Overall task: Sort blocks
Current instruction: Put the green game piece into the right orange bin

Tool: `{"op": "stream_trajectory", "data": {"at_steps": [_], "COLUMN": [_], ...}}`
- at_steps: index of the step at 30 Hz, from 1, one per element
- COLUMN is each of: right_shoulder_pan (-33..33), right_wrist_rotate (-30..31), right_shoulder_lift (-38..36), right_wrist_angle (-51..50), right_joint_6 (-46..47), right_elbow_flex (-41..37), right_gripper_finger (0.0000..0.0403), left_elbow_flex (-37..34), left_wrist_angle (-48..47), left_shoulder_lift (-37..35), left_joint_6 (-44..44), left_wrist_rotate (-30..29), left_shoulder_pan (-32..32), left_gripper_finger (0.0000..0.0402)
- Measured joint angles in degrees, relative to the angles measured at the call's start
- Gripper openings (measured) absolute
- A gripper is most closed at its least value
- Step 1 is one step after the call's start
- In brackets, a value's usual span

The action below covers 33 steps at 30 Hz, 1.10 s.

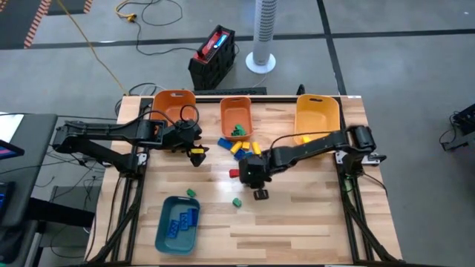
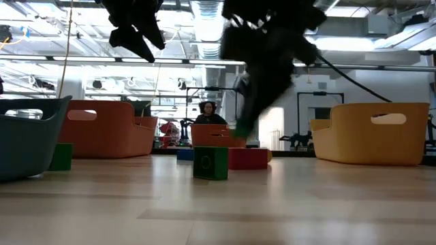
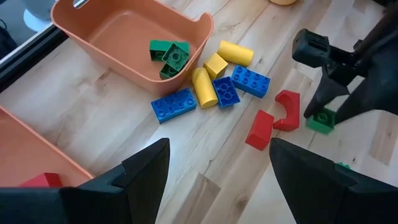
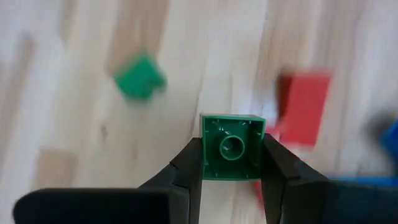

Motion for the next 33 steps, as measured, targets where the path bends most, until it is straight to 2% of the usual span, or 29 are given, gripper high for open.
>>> {"op": "stream_trajectory", "data": {"at_steps": [2,4,7,12,18,23,33], "right_shoulder_pan": [-2.1,-4.4,-9.0,-19.3,-28.0,-28.9,-27.0], "right_wrist_rotate": [-3.5,-4.5,-3.9,0.0,-1.0,-4.4,-4.6], "right_shoulder_lift": [0.0,0.0,0.0,0.1,1.2,2.7,5.0], "right_wrist_angle": [1.8,3.1,3.1,2.7,2.3,1.3,-1.5], "right_joint_6": [-1.1,-2.0,-2.7,-0.8,1.2,-1.1,-3.1], "right_elbow_flex": [2.9,5.9,9.2,9.7,9.6,9.7,9.6], "right_gripper_finger": [0.0111,0.0111,0.0111,0.0111,0.0111,0.0111,0.0119], "left_elbow_flex": [0.0,0.0,0.0,0.0,0.0,0.0,0.0], "left_wrist_angle": [0.0,0.0,0.0,-0.1,-0.1,-0.1,0.0], "left_shoulder_lift": [0.0,0.0,0.0,0.0,0.0,0.0,0.0], "left_joint_6": [-0.4,-1.0,-2.0,-3.0,-3.2,-3.1,-2.0], "left_wrist_rotate": [0.2,0.4,1.5,1.5,1.5,1.5,1.7], "left_shoulder_pan": [0.0,0.0,0.0,0.1,1.4,3.1,5.4], "left_gripper_finger": [0.0272,0.0272,0.0272,0.0272,0.0272,0.0272,0.0272]}}
